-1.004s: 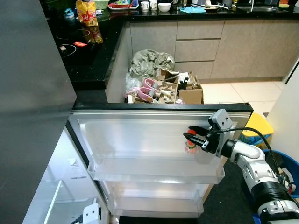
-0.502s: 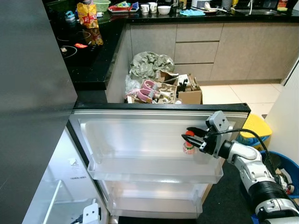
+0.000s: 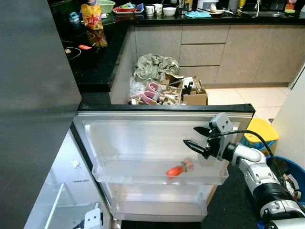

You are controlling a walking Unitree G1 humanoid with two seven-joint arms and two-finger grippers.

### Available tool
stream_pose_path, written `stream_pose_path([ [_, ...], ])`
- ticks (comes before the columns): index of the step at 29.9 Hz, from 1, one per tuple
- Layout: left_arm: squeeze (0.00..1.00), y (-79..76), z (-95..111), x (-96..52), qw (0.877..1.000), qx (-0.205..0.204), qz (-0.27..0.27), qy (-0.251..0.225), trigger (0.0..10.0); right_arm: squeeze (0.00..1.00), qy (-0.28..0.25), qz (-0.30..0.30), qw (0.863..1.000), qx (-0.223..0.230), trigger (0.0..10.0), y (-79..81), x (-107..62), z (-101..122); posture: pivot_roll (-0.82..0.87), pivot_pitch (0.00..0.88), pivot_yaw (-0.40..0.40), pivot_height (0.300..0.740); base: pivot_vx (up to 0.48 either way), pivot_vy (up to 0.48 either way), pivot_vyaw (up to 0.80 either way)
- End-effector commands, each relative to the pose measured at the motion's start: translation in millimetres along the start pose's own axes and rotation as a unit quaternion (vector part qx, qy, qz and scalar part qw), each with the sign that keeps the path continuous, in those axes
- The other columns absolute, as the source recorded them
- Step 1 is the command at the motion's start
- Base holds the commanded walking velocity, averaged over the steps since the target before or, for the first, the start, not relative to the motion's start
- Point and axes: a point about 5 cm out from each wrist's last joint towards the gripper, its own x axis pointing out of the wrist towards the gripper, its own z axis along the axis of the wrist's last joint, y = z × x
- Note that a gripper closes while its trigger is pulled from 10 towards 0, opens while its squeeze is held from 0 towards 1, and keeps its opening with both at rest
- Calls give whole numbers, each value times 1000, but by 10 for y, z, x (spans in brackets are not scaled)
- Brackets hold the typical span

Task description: Restocking fridge

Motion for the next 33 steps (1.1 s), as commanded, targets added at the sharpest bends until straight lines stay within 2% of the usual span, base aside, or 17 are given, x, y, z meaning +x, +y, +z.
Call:
stream_pose_path([
  [1, 0, 16, -27, -11, 1000, 8, 1, 6, 10000, 0, 35, -9, 999, 28, 10000, -4, -84, -181, -10, 0, -2, 740, 0, 0, 0],
  [5, 0, 15, -28, -11, 1000, 8, 1, 6, 10000, 0, 6, -2, 1000, 29, 10000, -21, -90, -96, -10, 0, -2, 740, 0, 0, 0],
  [7, 0, 15, -28, -11, 1000, 8, 1, 7, 10000, 0, -48, 22, 998, 41, 10000, -14, -93, 50, -10, 0, -2, 740, 0, 0, 0],
  [9, 0, 14, -30, -11, 1000, 8, 1, 7, 10000, 0, -103, 112, 987, 47, 10000, 124, -123, 251, -10, 0, -2, 740, 0, 0, 0],
  [10, 0, 14, -30, -11, 1000, 8, 1, 7, 10000, 0, -103, 112, 987, 47, 10000, 124, -123, 251, -10, 0, -2, 740, 0, 0, 0],
  [12, 0, 12, -32, -11, 1000, 9, 1, 7, 10000, 0, -110, 194, 974, 39, 10000, 286, -156, 338, -10, 0, -2, 740, 0, 0, 0],
  [13, 0, 12, -32, -11, 1000, 9, 1, 7, 10000, 0, -110, 194, 974, 39, 10000, 286, -156, 338, -10, 0, -2, 740, 0, 0, 0],
  [16, 0, 5, -34, -8, 1000, 8, 0, 8, 10000, 0, -77, 248, 966, 14, 10000, 401, -145, 362, -10, 0, -2, 740, 0, 0, 0],
  [21, 0, -4, -39, -6, 1000, 8, -1, 8, 10000, 0, -76, 272, 959, 5, 10000, 436, -106, 443, -10, 0, -2, 740, 0, 0, 0],
  [23, 0, -8, -41, -5, 1000, 8, -2, 9, 10000, 0, -48, 279, 959, -19, 10000, 453, -38, 453, -10, 0, -2, 740, 0, 0, 0],
  [25, 0, -11, -44, -4, 1000, 8, -2, 9, 10000, 0, -16, 261, 964, -42, 10000, 434, 78, 448, -10, 0, -2, 740, 0, 0, 0],
  [27, 0, -11, -45, -4, 1000, 8, -2, 9, 10000, 0, -4, 252, 967, -48, 10000, 426, 115, 448, -10, 0, -2, 740, 0, 0, 0],
  [29, 0, -19, -59, -4, 1000, 7, -3, 11, 10000, 0, 38, 215, 974, -55, 10000, 362, 260, 414, -20, 0, -13, 740, 0, 0, 0],
  [33, 0, -27, -72, -4, 1000, 7, -3, 12, 10000, 0, 76, 217, 972, -59, 10000, 360, 312, 349, -17, 0, -19, 740, 0, 0, 0],
])
